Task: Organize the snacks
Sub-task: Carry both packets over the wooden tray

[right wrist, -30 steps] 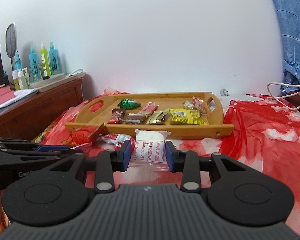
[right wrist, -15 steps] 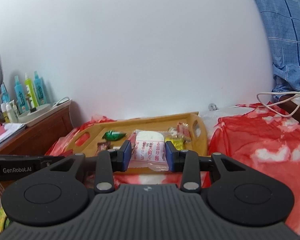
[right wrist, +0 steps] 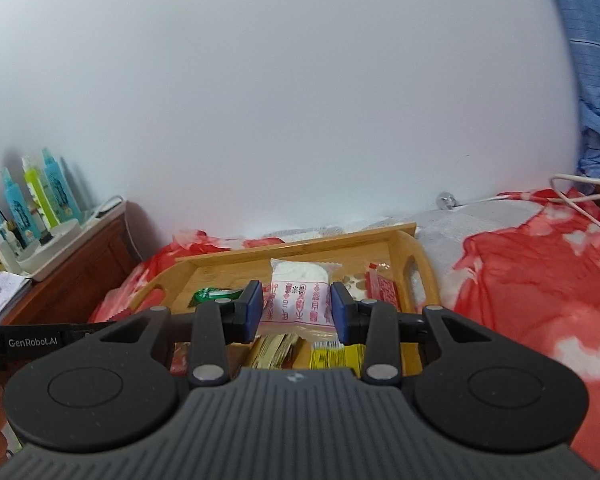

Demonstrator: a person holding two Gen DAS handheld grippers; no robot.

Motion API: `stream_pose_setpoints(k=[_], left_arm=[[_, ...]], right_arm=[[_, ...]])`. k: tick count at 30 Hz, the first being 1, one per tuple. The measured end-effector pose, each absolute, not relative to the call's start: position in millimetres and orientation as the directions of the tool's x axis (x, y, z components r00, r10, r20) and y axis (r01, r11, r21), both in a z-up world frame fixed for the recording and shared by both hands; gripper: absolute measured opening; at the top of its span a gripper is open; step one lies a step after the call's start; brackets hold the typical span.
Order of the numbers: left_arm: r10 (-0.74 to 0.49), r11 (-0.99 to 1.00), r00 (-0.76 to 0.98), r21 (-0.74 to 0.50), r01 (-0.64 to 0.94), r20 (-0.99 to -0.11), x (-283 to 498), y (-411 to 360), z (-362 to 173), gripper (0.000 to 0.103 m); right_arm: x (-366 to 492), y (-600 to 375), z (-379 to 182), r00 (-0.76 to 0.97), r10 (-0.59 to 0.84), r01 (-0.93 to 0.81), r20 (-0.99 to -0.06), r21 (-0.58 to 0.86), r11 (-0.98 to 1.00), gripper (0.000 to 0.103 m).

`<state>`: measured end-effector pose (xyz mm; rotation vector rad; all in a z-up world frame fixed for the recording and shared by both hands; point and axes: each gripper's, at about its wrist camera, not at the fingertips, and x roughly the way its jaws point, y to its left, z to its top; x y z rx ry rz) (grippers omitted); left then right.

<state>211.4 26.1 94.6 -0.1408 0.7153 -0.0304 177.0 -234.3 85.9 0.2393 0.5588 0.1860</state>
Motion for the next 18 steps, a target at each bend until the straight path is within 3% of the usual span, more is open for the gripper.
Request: stream_pose_setpoints(k=[7,18], left_arm=[[-0.023,0.993,0.734,-0.101,-0.061,-0.678,243,30,63,0.022],[0.016,0.999,0.743,-0.010,-0.030,-0.669,257,15,44,0.022]], right_arm=[[230,-229,68,0.772,0.275,-0.095,-0.573,0.324,0.941,0.041],[267,-205,34,0.729,0.246,-0.087,-0.639,0.270,0.959,0.041]])
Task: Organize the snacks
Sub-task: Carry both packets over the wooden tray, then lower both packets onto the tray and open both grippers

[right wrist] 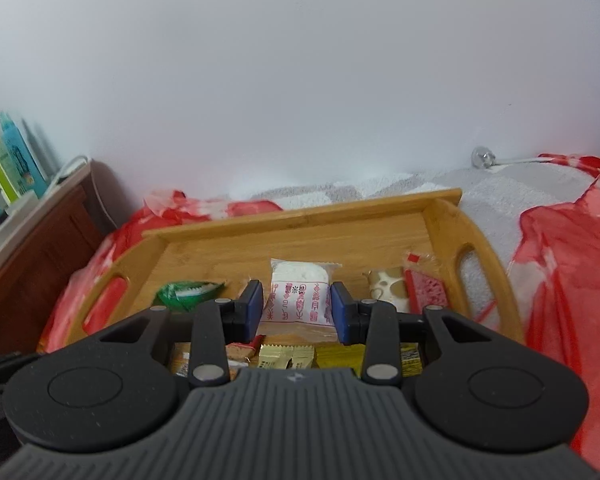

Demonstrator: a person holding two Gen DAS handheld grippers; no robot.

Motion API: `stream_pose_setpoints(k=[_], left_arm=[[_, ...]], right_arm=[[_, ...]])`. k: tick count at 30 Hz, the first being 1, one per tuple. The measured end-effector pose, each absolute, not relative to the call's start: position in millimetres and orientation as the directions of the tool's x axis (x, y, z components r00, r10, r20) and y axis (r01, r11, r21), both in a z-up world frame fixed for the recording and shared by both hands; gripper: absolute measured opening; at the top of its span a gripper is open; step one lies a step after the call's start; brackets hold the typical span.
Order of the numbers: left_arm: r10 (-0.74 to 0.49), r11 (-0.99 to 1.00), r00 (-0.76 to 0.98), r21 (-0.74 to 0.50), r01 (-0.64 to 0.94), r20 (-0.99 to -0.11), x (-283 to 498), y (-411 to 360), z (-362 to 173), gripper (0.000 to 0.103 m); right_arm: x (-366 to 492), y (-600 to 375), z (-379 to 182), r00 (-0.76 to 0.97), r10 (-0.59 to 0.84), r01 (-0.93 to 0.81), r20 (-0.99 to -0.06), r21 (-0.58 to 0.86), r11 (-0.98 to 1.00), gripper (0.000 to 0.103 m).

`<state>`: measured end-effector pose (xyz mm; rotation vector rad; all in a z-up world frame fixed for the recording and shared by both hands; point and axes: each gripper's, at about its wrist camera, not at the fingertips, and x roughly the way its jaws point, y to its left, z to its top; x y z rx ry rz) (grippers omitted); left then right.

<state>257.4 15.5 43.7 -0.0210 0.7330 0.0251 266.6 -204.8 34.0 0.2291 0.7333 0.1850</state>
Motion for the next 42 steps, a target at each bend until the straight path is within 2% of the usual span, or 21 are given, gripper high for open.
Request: stream_pose_setpoints(k=[14,40,42], left_arm=[[0.041,0.999,0.756,0.027,-0.031,-0.653,265,10,38,0.023],[0.055,0.998,0.754,0.043,-0.036,-0.655,267,6,34,0.027],[0.052,0.999,0.750,0.033,-0.040,-0.659,267,7,34,0.027]], right_arm=[[281,-198,12,0.693,0.225,-0.069,-0.685,0.248,0.966,0.042],[281,-189,13,0.695,0.223,-0.095,-0.684,0.220,0.971,0.046],[279,-189,14,0.700,0.220,-0.098,-0.679,0.214,0.972,0.060]])
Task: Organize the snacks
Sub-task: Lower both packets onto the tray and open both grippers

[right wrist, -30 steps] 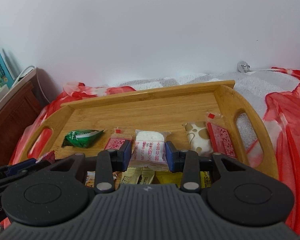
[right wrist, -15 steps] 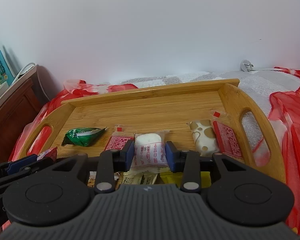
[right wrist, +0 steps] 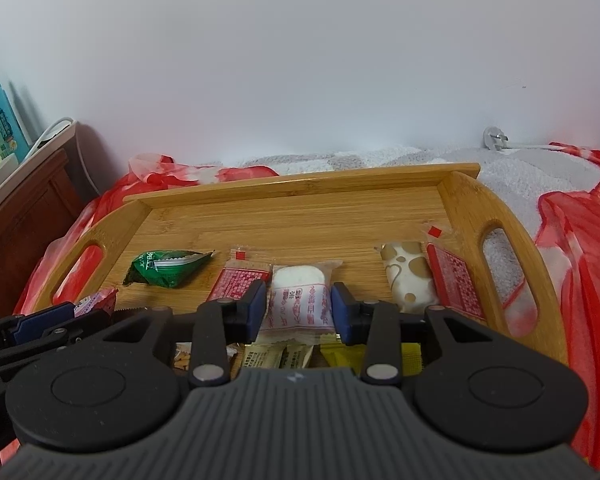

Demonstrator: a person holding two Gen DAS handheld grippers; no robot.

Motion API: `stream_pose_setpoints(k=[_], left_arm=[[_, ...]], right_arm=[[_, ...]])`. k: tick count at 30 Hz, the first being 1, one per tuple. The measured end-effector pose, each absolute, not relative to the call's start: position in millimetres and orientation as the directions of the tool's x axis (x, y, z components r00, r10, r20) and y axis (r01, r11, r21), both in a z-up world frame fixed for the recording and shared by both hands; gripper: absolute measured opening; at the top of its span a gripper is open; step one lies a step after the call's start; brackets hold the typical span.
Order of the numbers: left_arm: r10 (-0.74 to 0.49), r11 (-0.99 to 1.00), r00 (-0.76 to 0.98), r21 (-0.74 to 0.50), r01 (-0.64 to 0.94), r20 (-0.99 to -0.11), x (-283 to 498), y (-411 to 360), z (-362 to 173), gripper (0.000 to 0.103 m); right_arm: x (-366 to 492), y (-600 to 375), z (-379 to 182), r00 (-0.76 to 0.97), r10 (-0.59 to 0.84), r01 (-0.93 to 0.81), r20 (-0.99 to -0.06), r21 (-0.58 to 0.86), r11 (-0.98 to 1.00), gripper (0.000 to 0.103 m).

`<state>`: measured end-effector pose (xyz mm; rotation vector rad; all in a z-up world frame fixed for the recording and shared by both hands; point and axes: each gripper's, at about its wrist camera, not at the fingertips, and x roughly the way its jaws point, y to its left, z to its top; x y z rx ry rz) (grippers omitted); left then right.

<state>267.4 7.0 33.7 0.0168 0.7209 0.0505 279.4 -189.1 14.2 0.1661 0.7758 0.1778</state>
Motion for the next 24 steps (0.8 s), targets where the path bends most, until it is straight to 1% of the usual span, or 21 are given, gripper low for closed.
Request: stream_pose_setpoints(k=[2,4,6,16,19,21,24], left_arm=[[0.052,0.999,0.750,0.032,-0.042,-0.660,267,7,34,0.028],[0.048,0.999,0.751,0.032,-0.035,-0.659,265,6,36,0.030],[0.043,0.999,0.756,0.032,-0.029,-0.653,261,4,38,0.035],[0.060,0.998,0.774,0.055,-0.033,-0.630,244,3,54,0.052],[0.071,0.997,0.777,0.061,-0.043,-0.625,239,5,59,0.060],[0.081,0.997,0.779,0.067,-0.050,-0.622,236,7,61,0.069],[0.089,0.996,0.783,0.076,-0.053,-0.616,230,9,64,0.078]], right_arm=[[278,-189,17,0.705,0.220,-0.103,-0.674,0.210,0.972,0.060],[276,-189,19,0.707,0.223,-0.106,-0.671,0.211,0.972,0.061],[273,-189,23,0.712,0.224,-0.111,-0.665,0.208,0.972,0.064],[256,-188,37,0.729,0.230,-0.143,-0.645,0.185,0.972,0.074],[252,-187,41,0.734,0.229,-0.148,-0.640,0.178,0.973,0.077],[250,-187,45,0.741,0.225,-0.149,-0.633,0.172,0.974,0.081],[246,-186,49,0.746,0.224,-0.154,-0.627,0.164,0.974,0.083]])
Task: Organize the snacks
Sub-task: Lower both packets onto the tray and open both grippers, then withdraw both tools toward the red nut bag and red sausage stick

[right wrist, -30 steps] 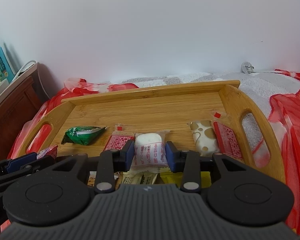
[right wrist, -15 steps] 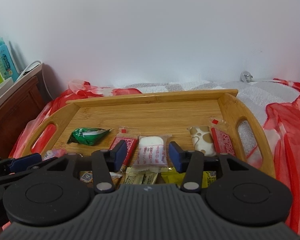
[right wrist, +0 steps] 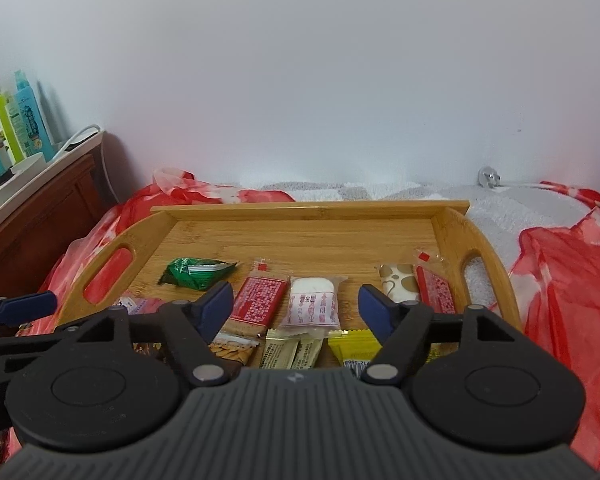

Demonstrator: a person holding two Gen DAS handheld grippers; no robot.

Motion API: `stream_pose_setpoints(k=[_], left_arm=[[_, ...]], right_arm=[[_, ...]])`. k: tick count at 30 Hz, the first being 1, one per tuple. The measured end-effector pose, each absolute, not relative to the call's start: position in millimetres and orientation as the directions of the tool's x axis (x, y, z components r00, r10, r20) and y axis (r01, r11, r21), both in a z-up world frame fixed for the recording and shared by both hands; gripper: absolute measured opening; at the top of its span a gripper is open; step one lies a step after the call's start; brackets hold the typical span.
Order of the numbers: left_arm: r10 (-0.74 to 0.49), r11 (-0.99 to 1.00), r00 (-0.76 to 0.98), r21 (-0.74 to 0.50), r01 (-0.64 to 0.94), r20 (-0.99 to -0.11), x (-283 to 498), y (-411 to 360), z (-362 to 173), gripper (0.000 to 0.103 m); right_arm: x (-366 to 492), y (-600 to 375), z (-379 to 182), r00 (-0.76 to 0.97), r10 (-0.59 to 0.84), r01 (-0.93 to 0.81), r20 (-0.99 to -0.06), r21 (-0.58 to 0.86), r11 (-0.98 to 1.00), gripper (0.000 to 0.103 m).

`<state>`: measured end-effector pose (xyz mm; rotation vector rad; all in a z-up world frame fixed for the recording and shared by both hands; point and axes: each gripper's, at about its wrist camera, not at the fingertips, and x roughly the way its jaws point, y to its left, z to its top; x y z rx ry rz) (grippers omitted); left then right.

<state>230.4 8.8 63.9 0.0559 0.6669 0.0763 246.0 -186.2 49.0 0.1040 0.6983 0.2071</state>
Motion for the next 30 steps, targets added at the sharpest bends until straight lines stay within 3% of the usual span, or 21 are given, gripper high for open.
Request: stream_pose_setpoints(k=[12,30], left_arm=[[0.069,0.997,0.785,0.068,-0.034,-0.616,195,17,75,0.092],[0.027,0.999,0.769,0.043,0.001,-0.639,135,38,54,0.095]], right_arm=[[214,-183,65,0.768,0.237,-0.202,-0.595,0.126,0.971,0.088],[137,-195,60,0.772,0.299,-0.279,-0.561,0.125,0.952,0.088]])
